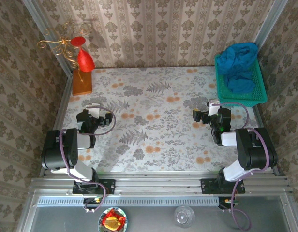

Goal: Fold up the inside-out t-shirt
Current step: Pick up the T-shirt from the basket.

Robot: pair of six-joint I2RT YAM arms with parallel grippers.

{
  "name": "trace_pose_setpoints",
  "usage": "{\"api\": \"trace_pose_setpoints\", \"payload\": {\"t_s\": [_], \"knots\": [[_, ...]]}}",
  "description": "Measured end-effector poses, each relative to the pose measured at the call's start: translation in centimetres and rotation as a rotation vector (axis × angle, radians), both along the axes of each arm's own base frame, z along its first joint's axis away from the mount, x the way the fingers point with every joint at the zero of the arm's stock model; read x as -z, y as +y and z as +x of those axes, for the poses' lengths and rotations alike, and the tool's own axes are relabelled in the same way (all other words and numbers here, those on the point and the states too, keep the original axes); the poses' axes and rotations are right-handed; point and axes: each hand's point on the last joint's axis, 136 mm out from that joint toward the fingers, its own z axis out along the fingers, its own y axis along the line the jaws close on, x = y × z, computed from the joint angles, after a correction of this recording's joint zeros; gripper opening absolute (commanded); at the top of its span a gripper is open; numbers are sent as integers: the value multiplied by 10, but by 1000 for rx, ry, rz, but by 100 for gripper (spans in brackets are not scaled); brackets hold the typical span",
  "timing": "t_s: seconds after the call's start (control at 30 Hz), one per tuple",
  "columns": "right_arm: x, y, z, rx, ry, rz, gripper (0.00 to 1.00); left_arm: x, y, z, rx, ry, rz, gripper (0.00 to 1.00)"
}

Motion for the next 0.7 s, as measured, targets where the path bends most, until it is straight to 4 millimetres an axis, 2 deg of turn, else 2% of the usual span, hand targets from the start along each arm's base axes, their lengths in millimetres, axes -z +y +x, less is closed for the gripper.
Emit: {"api": "trace_pose_setpoints", "payload": {"t_s": [0.33, 0.43, 0.5, 0.6, 0.7], "knots": [[0, -1, 0, 14, 1, -9, 100, 0, 2, 1, -13, 1, 4, 100], [-5, 0, -3, 38, 16, -27, 100, -5, 3, 0, -41, -7, 21, 100], [-16, -1, -2, 56, 21, -34, 100, -18, 0, -2, -53, -28, 37, 100], [-46, -4, 4, 82, 10, -34, 100, -47, -11, -8, -63, -91, 64, 100], [-75, -9, 6, 122, -12, -21, 100, -66, -18, -15, -80, -118, 82, 100]]}}
